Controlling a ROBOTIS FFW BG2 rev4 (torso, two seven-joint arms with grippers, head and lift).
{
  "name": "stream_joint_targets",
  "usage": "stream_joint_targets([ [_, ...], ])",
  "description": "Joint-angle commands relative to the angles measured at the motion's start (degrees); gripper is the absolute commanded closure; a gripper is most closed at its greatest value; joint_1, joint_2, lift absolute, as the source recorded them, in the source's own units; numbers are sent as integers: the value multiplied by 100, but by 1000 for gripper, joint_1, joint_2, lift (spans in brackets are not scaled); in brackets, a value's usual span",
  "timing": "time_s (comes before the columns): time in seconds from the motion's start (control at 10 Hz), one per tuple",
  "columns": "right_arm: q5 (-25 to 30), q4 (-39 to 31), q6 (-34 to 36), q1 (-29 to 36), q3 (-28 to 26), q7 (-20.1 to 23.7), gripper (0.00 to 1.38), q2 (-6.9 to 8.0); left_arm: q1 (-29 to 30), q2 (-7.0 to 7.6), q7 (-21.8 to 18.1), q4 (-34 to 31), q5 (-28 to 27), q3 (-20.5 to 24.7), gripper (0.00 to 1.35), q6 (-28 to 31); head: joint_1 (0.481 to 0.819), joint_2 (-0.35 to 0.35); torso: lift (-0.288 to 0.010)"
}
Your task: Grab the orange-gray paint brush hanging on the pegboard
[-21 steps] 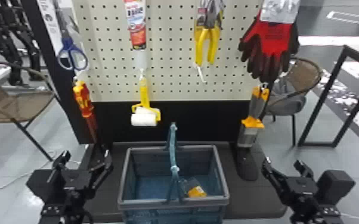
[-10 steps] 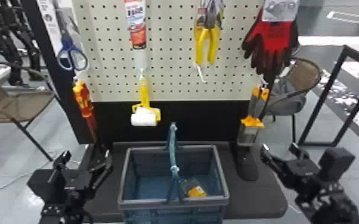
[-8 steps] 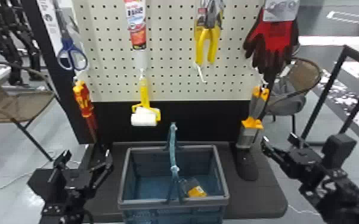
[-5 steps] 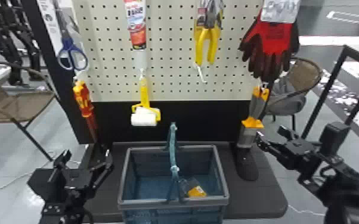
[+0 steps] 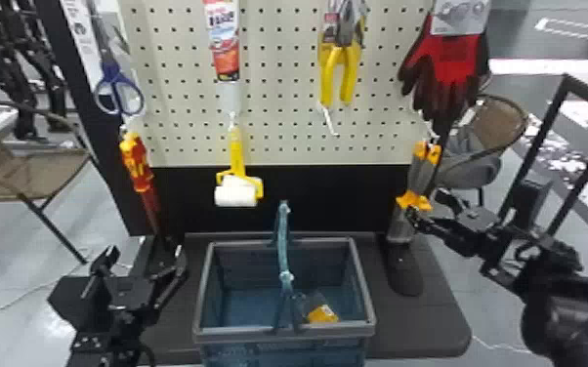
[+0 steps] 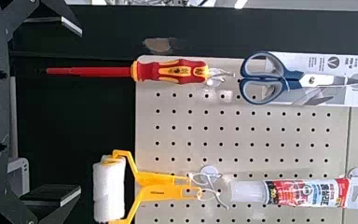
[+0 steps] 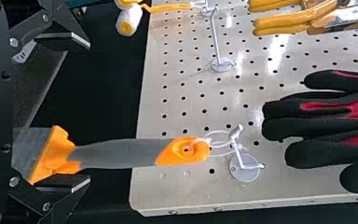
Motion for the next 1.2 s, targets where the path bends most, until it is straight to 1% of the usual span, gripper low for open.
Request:
stream_joint_targets([
  [0.0,-13,240,-97,-202,26,58,279,-129,14,-11,0,0,9,-32,124,-4,549,0,-100],
  [0.2,-57,407,-150,-395,61,146,279,-252,5,-11,-9,9,9,-67,122,-4,549,0,-100],
  [0.4,-92,645,-212,-624,246,243,279,-323,-12,-19,-35,26,18,-94,122,-13,549,0,-100],
  [0.7,-241,1084,-299,-975,615,471,279,-367,-83,-63,-114,114,18,-111,124,-48,549,0,-100],
  [0.9,-268,1295,-299,-1151,896,577,279,-358,-92,-90,-123,149,27,-111,122,-57,549,0,-100],
  [1.1,-303,1374,-291,-1213,1037,612,279,-349,-100,-90,-123,176,27,-138,122,-66,549,0,-100],
])
